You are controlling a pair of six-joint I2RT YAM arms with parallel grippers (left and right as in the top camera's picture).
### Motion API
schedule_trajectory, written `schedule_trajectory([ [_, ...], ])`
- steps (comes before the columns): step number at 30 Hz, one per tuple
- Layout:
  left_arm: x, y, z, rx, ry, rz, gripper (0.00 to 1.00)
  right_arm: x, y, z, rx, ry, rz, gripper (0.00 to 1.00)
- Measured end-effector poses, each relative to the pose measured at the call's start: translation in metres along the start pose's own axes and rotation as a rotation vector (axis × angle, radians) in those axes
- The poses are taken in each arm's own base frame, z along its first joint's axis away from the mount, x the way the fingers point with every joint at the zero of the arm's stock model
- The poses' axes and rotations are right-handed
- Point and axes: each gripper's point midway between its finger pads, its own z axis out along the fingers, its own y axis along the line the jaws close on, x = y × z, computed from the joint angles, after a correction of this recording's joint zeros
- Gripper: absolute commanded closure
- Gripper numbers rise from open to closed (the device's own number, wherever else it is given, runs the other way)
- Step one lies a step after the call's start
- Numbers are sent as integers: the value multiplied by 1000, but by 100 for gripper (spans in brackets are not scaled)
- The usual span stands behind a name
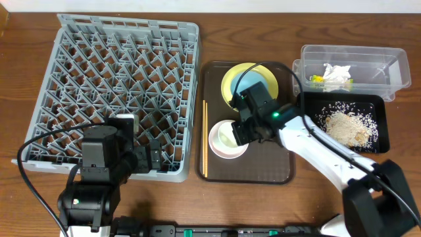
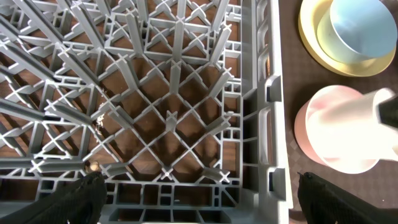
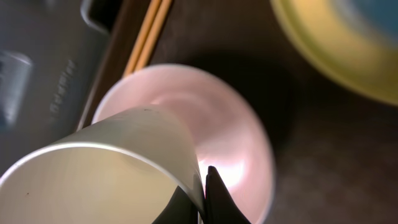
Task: Sort waste into correct bins and load items into the dishwasher
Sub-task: 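Grasp the white cup with the right gripper and lift it, then hand the white cup from the right gripper to the left gripper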
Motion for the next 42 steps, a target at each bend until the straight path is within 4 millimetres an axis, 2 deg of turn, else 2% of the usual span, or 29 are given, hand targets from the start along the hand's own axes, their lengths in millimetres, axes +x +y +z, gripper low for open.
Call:
schedule_trajectory([
  [3,0,0,0,0,0,0,2,-23,-6,-29,0,-93,24,99],
  [5,0,0,0,0,-1,-11,1,-47,-15,-63,2,-206,55,99],
  [9,-8,-1,0,6,-31,-92,1,-67,-26,-108,-24,-334,112,99],
  [10,-11,-3,0,16,-43,-117,1,-69,-25,-112,-53,-344,119,99],
  [13,-30,-16,1,100,-98,-181,1,-68,-15,-112,-155,-324,121,99],
  [17,-57,-48,6,292,-136,-226,1,-68,9,-105,-322,-284,95,99],
  [19,-67,-71,13,439,-105,-262,1,-69,23,-103,-419,-269,78,99],
  [23,-82,-106,19,687,-43,-281,1,-76,48,-113,-597,-286,7,99],
  [28,-93,-135,15,941,28,-275,1,-79,69,-130,-736,-303,-50,99],
  [33,-93,-150,7,1104,116,-278,1,-79,81,-143,-831,-309,-89,99],
  [42,-95,-160,-13,1228,169,-256,1,-84,90,-156,-895,-327,-113,99],
])
